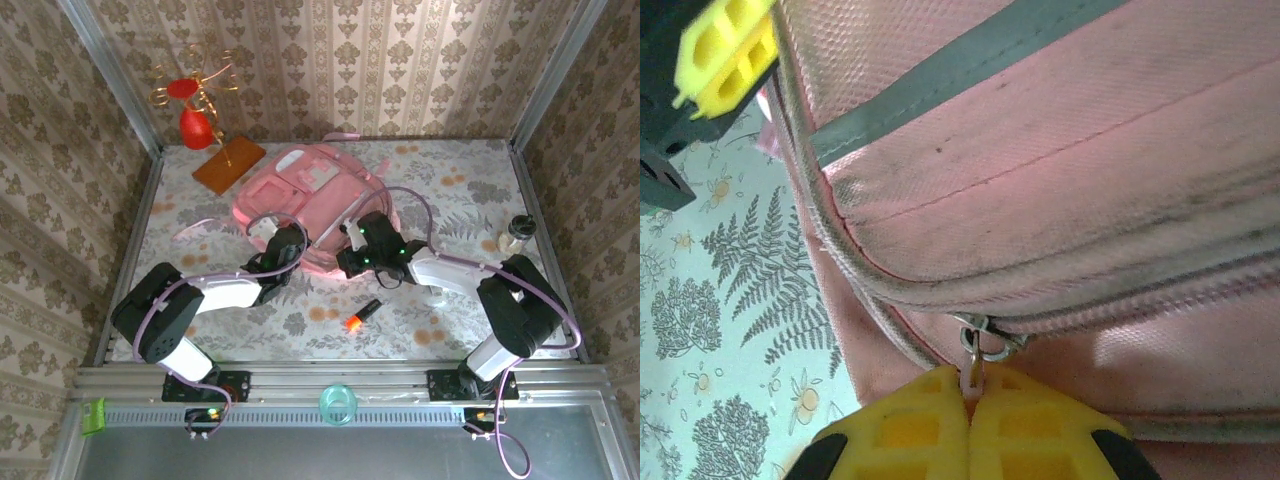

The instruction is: Pack books, pencil case, and school supplies into a backpack

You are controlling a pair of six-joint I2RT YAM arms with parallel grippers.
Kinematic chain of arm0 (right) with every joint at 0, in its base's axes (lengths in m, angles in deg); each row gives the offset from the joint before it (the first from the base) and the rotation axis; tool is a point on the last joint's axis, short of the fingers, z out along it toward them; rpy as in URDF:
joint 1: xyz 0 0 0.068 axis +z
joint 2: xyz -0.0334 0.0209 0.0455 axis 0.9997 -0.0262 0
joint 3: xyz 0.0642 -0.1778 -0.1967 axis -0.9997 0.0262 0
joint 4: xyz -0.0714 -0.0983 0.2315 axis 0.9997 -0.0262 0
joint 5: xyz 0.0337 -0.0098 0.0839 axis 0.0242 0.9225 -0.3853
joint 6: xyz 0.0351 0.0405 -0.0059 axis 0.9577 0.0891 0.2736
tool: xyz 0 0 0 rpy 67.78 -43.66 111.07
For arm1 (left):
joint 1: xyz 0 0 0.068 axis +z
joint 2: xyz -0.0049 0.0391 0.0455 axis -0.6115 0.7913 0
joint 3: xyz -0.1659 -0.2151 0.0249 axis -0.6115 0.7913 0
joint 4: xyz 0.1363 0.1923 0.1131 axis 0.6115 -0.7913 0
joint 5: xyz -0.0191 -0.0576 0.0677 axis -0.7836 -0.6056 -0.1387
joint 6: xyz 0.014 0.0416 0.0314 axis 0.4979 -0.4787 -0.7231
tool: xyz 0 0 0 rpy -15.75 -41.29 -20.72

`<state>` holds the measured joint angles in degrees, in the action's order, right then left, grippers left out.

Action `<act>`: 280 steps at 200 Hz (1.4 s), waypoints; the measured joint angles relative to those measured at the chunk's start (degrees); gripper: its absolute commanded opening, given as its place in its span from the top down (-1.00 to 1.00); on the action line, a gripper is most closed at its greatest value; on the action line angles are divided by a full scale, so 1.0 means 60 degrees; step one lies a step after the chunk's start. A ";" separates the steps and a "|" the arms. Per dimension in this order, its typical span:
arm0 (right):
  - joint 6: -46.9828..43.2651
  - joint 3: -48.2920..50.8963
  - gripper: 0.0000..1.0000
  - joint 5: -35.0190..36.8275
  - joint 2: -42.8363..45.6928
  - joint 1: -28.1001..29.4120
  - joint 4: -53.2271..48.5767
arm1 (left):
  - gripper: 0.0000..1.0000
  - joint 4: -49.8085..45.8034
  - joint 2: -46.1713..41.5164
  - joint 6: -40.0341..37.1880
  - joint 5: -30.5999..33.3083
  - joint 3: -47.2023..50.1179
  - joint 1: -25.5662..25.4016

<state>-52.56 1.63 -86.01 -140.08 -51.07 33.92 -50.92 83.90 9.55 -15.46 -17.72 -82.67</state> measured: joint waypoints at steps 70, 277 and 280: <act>0.0783 -0.0025 1.00 0.0146 -0.0401 0.0386 0.0652 | 1.00 -0.0029 0.0040 -0.0011 0.0430 0.0000 -0.0011; -0.1056 0.0091 1.00 -0.1370 0.0718 -0.2339 -0.0535 | -0.17 -0.3541 -0.0339 -0.4528 -0.6728 -0.2248 0.2091; -0.1056 0.0091 1.00 -0.1370 0.0718 -0.2339 -0.0532 | -0.17 -0.3599 -0.0284 -0.4583 -0.6768 -0.2310 0.2098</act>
<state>-58.89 2.17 -94.23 -135.77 -65.10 30.73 -72.52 82.20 -17.94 -56.07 -31.57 -70.08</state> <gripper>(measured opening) 0.053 0.588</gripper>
